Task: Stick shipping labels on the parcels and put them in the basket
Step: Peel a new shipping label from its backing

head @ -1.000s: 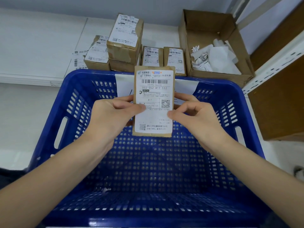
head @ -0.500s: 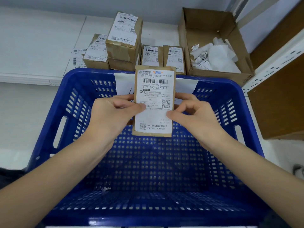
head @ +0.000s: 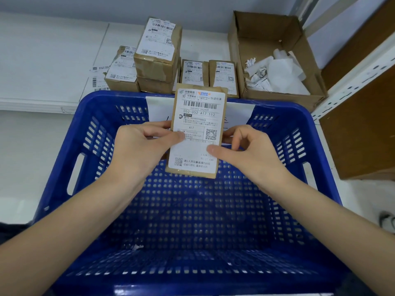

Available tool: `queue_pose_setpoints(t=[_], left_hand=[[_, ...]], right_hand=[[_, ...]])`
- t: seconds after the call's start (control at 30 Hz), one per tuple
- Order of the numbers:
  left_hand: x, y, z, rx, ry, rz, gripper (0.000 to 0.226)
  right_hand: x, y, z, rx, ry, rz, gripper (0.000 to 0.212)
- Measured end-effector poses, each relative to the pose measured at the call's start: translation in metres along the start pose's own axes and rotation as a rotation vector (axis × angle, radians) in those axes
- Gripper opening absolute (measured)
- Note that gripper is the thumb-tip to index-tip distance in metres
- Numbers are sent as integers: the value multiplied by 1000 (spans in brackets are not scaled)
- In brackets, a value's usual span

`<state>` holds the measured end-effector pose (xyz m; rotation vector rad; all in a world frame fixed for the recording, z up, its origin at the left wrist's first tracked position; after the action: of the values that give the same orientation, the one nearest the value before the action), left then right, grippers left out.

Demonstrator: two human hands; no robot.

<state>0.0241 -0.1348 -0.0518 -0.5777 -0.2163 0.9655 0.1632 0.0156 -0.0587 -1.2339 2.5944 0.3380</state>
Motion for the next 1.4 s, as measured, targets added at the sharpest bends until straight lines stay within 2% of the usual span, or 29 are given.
queue_pose_setpoints(t=[0.07, 0.13, 0.2, 0.27, 0.33, 0.5, 0.7, 0.83, 0.87, 1.0, 1.07, 1.17, 1.2, 1.4], left_hand=[[0, 0, 1, 2, 5, 0, 10], [-1, 1, 0, 4, 7, 2, 10], [-1, 0, 0, 3, 7, 5, 10], [-1, 1, -1, 1, 19, -2, 7], [1, 1, -1, -6, 39, -15, 2], [6, -2, -4, -12, 55, -49, 2], [9, -6, -2, 7, 61, -69, 5], [10, -6, 0, 18, 94, -81, 8], [10, -6, 0, 19, 97, -79, 9], [13, -10, -3, 48, 122, -85, 13], [15, -11, -3, 63, 149, -92, 14], [17, -12, -5, 76, 168, -115, 15], [18, -13, -4, 88, 181, -120, 16], [21, -17, 1, 174, 296, -120, 15]], right_hand=[[4, 0, 0, -14, 22, -20, 36], [8, 1, -2, -14, 35, -64, 43], [12, 0, -4, -12, 27, -136, 71], [16, 1, -10, -57, -21, -238, 109], [20, 1, -16, -105, -40, -329, 129], [18, 0, -15, -76, -63, -423, 140], [9, 3, -18, -30, -92, -435, 143], [4, 8, -22, -60, -70, -423, 133], [2, 10, -24, -80, -62, -396, 124], [-8, 15, -23, -72, -21, -306, 62], [-11, 16, -20, -47, -41, -288, 44], [-17, 18, -22, -112, -149, -227, 16], [-19, 19, -24, -139, -177, -200, 13], [-22, 17, -22, -168, -201, -91, 24]])
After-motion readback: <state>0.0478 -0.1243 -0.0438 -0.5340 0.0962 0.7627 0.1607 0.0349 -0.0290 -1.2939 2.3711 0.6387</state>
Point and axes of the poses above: each hand's wrist, its own y-axis towards the middle knuckle, its own x-axis out of the palm, z = x × y, the point moved 8 cm from there along y, towards the middle knuckle, and after that the axes turned 15 degrees about -x, right-handed, at the moved point
